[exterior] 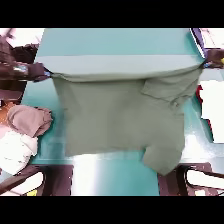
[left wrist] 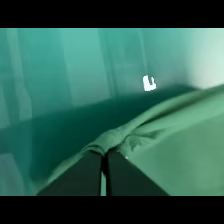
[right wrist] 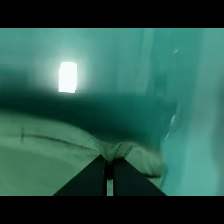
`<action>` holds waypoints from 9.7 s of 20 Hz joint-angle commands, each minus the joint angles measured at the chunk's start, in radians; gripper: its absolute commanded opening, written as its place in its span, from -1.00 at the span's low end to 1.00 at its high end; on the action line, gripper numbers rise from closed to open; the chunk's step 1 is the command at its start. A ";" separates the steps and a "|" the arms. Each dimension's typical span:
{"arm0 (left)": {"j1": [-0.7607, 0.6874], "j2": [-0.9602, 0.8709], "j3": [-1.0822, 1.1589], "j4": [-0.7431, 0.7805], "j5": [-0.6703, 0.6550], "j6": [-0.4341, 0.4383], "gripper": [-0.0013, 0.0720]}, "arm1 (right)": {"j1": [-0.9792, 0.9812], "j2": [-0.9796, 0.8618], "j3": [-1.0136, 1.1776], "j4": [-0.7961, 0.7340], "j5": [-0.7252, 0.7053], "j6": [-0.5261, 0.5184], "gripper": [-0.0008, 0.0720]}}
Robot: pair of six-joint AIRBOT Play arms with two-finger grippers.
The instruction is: Fold the shirts.
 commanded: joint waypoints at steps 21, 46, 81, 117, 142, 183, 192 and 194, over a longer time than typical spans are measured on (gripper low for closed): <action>-0.031 -0.389 0.128 0.170 -0.012 0.112 -0.90 | 0.082 -0.068 -0.374 -0.030 -0.406 -0.004 -0.94; 0.072 0.110 -0.558 0.229 -0.189 -0.058 0.51 | 0.004 0.386 -0.737 0.045 -0.252 -0.065 -0.05; -0.097 0.188 -0.623 0.149 -0.069 -0.026 -0.90 | -0.242 0.549 -1.263 0.145 -0.078 -0.011 -0.03; -0.097 0.058 -0.243 0.172 0.034 -0.048 -0.90 | -0.047 0.427 -0.728 0.077 -0.210 -0.067 -0.94; -0.105 -0.198 -0.042 0.077 0.064 -0.072 -0.88 | -0.319 -0.049 -0.615 0.394 -0.161 -0.307 0.96; -0.652 -0.800 0.571 0.028 0.160 -0.105 -0.90 | 0.388 -0.196 0.231 0.527 0.007 -0.043 -0.94; -0.486 -0.736 0.602 0.064 -0.034 -0.103 -0.91 | 0.468 -0.272 0.243 0.518 -0.056 -0.048 -0.94; -0.419 -0.669 0.602 0.109 -0.056 -0.097 -0.91 | 0.485 -0.283 0.246 0.518 -0.074 -0.056 -0.94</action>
